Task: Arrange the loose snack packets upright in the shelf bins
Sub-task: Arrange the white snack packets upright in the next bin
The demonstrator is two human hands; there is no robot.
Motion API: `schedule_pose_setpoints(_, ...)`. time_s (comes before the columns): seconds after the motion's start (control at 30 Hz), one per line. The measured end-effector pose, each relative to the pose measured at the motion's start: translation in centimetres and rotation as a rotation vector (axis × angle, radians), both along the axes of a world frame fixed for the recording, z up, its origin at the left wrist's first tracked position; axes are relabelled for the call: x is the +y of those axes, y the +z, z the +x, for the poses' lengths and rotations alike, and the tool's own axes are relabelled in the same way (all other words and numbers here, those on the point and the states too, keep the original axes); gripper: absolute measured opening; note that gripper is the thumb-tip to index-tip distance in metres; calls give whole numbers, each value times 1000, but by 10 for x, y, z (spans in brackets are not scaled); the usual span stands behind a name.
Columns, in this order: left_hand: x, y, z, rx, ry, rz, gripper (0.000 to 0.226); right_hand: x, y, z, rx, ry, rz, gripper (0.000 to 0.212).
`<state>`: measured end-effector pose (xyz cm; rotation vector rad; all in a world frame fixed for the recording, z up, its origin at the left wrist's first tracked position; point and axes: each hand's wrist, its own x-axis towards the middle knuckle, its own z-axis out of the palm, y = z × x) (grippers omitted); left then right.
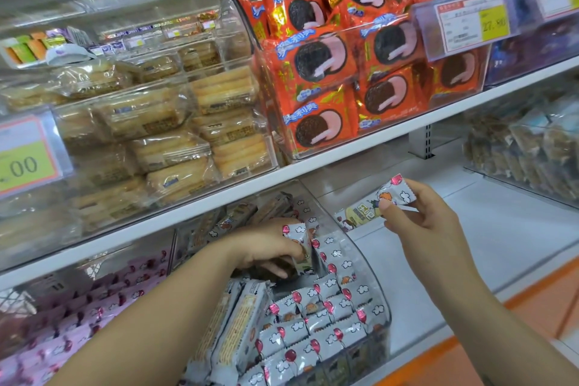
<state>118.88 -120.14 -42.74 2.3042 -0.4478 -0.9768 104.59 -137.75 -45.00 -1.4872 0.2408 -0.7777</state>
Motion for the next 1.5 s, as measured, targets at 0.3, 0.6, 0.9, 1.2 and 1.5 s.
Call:
schedule_pose_setpoints(0.3, -1, 1, 0, -234, -190, -39, 40, 0, 2, -2, 17, 16, 16, 20)
schedule_pose_setpoints(0.6, 1, -5, -12, -395, -133, -142, 29, 2, 4, -3, 17, 24, 14, 19)
schedule_pose_setpoints(0.9, -5, -3, -17, -799, -223, -37, 45, 3, 5, -4, 27, 23, 9, 20)
schedule_pose_setpoints(1.2, -8, -7, -20, -962, -35, -103, 54, 3, 5, -4, 36, 13, 12, 22)
schedule_pose_setpoints(1.5, -12, -5, -29, -1111, -29, -116, 41, 3, 4, -3, 53, 5, -1, 22)
